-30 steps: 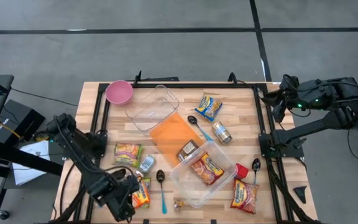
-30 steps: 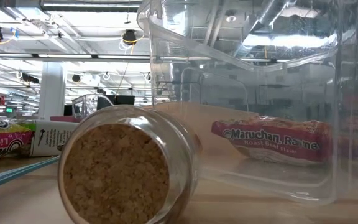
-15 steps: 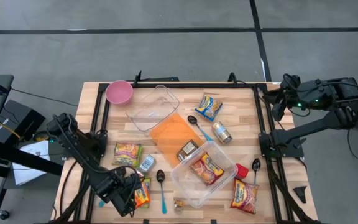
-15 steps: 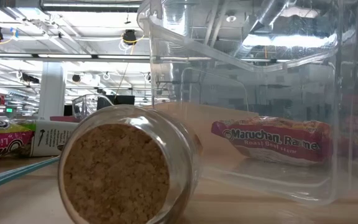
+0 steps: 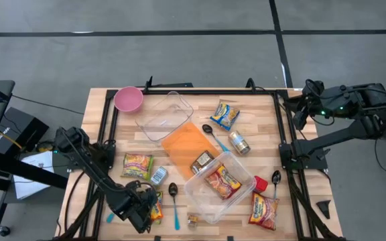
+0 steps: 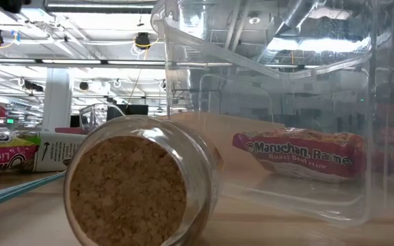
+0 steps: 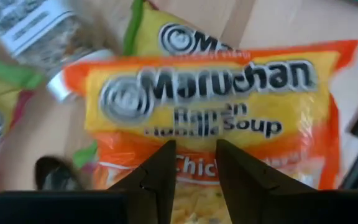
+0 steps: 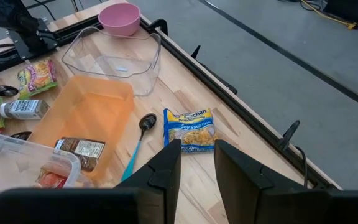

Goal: Pick & Place Food Item
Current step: Put the orange noodle pack into the bottom transparent bin

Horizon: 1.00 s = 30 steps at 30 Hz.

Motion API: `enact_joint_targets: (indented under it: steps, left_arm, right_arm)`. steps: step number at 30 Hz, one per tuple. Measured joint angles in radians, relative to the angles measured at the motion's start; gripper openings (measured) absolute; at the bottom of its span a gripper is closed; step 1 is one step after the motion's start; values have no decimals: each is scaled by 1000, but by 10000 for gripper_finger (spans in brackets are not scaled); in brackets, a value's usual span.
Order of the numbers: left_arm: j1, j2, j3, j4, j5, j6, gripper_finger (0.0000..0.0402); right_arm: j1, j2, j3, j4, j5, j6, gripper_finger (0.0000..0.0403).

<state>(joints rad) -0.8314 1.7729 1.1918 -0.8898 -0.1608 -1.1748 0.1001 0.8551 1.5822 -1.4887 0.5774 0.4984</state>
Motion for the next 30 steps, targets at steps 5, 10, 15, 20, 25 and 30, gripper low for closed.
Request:
enact_joint_targets:
  steps: [5,10,15,20,25,30]
  left_arm:
    - [6,23,2,35,7,-10,103]
    - [14,5,-1,21,19,-18,53]
    - [14,-28,-4,5,20,-20,8]
    - [14,-91,-4,25,10,-37,2]
    - [16,-167,-4,46,-77,-99,1]
    - [34,-216,-4,113,-179,-124,1]
  right_arm:
    - [0,0,0,0,0,12,93]
    - [0,0,0,0,0,12,93]
    - [0,0,0,0,0,12,93]
    - [0,0,0,0,0,11,93]
    - [0,0,0,0,0,10,93]
    - [0,0,0,0,0,7,93]
